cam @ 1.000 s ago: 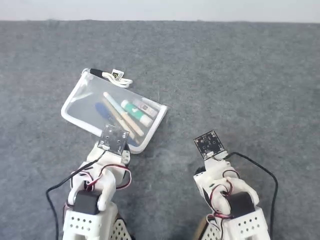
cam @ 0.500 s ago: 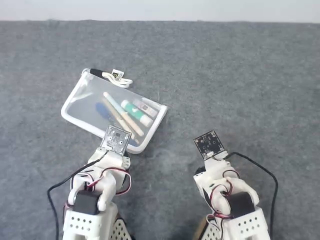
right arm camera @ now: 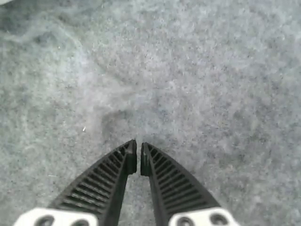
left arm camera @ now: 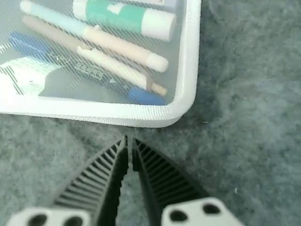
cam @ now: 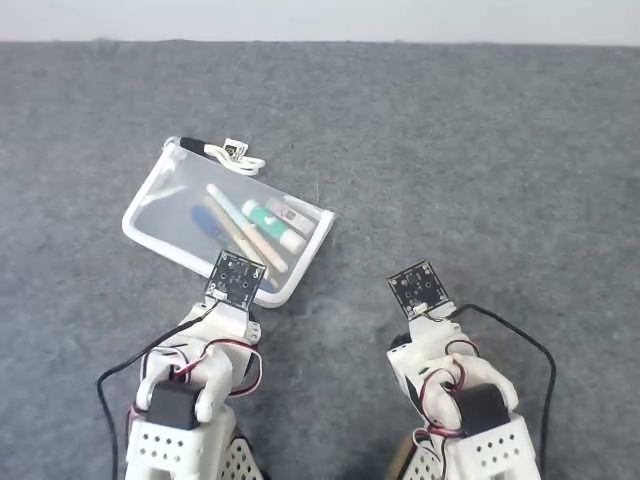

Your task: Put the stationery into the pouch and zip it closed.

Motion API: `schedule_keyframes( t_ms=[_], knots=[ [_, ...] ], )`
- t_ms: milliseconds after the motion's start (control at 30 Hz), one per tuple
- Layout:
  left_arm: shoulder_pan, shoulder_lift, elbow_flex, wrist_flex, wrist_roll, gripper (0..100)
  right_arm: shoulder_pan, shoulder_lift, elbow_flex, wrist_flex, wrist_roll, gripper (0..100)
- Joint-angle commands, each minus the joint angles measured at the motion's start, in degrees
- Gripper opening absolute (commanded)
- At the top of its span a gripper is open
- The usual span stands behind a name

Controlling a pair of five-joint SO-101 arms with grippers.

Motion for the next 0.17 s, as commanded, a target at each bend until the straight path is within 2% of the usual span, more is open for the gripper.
schedule_keyframes(
  t_ms=[0, 133],
  knots=[
    [0.09, -0.79, -0.84, 0.35, 0.00, 1, 0.84, -0.92, 1.23, 0.40, -0.35, 0.7],
    [0.09, -0.79, -0.84, 0.35, 0.00, 1, 0.84, -0.92, 1.23, 0.40, -0.35, 0.7]
  ],
)
